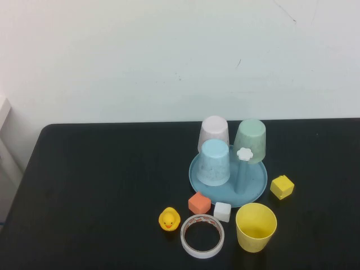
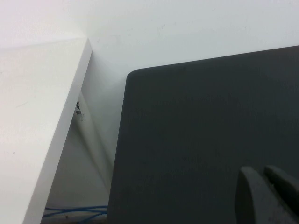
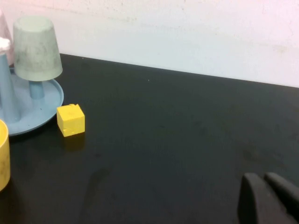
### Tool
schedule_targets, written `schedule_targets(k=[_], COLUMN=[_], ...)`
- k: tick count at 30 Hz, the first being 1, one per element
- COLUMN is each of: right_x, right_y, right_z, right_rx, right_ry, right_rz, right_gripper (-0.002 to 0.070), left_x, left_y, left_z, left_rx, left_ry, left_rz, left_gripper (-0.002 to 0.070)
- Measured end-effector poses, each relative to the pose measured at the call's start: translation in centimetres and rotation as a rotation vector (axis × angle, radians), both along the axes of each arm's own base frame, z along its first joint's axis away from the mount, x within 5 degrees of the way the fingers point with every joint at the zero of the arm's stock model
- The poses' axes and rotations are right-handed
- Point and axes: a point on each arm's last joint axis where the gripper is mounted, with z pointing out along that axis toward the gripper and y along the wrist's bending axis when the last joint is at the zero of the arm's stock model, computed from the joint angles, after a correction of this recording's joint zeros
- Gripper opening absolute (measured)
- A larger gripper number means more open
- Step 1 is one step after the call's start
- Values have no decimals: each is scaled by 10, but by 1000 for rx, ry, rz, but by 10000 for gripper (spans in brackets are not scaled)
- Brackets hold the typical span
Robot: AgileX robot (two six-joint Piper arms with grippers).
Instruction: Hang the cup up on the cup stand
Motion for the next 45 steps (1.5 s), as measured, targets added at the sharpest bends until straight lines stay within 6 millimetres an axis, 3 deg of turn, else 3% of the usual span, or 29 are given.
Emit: schedule_targets(k=[29, 31, 33, 35, 37, 41, 45], right_x=[0, 0, 0, 0, 0, 0, 0], right_y=[-1, -1, 2, 9, 16, 25, 27], right_z=[0, 0, 0, 0, 1, 4, 9], right_rx=[-35, -13, 89, 327, 557, 853, 991], right_ry=[3, 2, 0, -4, -3, 9, -15], right_rz=[-6, -4, 0, 0, 3, 17, 21], right_gripper=[-1, -1, -1, -1, -1, -1, -1], left_x=[0, 0, 0, 0, 0, 1, 2], left_y=[0, -2, -8, -13, -16, -15, -9], left_z=[0, 1, 4, 7, 11, 16, 22], left_rx=[-12, -125, -434, -783, -1013, -1143, -1173], left_ry=[0, -6, -5, 10, 19, -26, -112], left_rz=[0, 7, 22, 35, 41, 51, 74], left_gripper=[-2, -2, -2, -2, -2, -2, -2])
